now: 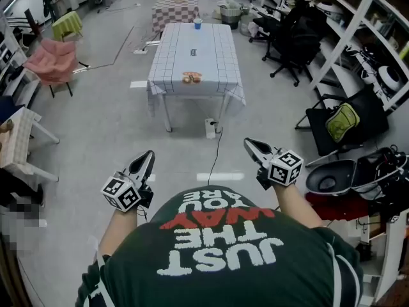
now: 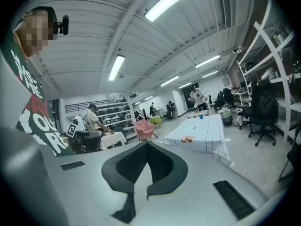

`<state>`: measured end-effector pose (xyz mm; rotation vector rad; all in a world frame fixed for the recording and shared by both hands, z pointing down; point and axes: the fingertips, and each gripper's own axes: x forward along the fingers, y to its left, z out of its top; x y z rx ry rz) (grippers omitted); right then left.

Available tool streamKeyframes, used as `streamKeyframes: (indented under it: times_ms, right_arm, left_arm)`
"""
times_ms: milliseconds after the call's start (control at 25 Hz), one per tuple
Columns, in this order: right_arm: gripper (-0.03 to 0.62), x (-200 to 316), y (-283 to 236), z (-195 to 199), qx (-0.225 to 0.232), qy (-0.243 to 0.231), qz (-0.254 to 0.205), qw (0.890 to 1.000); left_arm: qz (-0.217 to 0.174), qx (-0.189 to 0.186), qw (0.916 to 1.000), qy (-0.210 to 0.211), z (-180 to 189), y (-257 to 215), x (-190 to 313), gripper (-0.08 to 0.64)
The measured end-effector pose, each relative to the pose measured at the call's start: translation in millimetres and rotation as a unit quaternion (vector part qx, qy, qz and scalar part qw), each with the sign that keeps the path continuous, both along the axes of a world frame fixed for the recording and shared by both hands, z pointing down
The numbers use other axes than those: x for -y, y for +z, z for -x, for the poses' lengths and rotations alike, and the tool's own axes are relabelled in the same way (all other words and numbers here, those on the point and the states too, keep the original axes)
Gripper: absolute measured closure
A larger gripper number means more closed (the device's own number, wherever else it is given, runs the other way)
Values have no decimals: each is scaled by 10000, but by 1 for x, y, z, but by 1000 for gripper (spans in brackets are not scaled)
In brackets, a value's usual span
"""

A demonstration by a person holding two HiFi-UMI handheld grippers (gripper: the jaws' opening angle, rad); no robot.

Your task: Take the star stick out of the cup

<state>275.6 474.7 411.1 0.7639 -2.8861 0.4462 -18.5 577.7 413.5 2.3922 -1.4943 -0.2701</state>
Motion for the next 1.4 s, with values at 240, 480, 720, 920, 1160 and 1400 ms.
streamKeyframes:
  times_ms: [240,480,720,920,1160,1400]
  right_arm:
    - [560,8,-1,-30,-41,-92,-106,9999]
    - [560,19,0,-69,-81,-318,-109,9994]
    - [560,36,20,-84,-55,-322,22,9995]
    - [560,74,25,-67,-75,-261,127,9995]
    - [560,141,39,-2,-317,-132,64,9994]
    - [560,245,25,87,-237,246,50,9994]
  left_arm:
    - [55,-9,10000,-22,-38,3,10,552]
    - [111,4,9999,39,-85,1,30,552]
    - [206,35,9997,89,-102,15,43,552]
    - [274,-2,9995,134,-79,17,84,552]
    - [214,-135,9982,539,-20,42,168,552]
    - [169,-141,9940,1068,63,43,299,552]
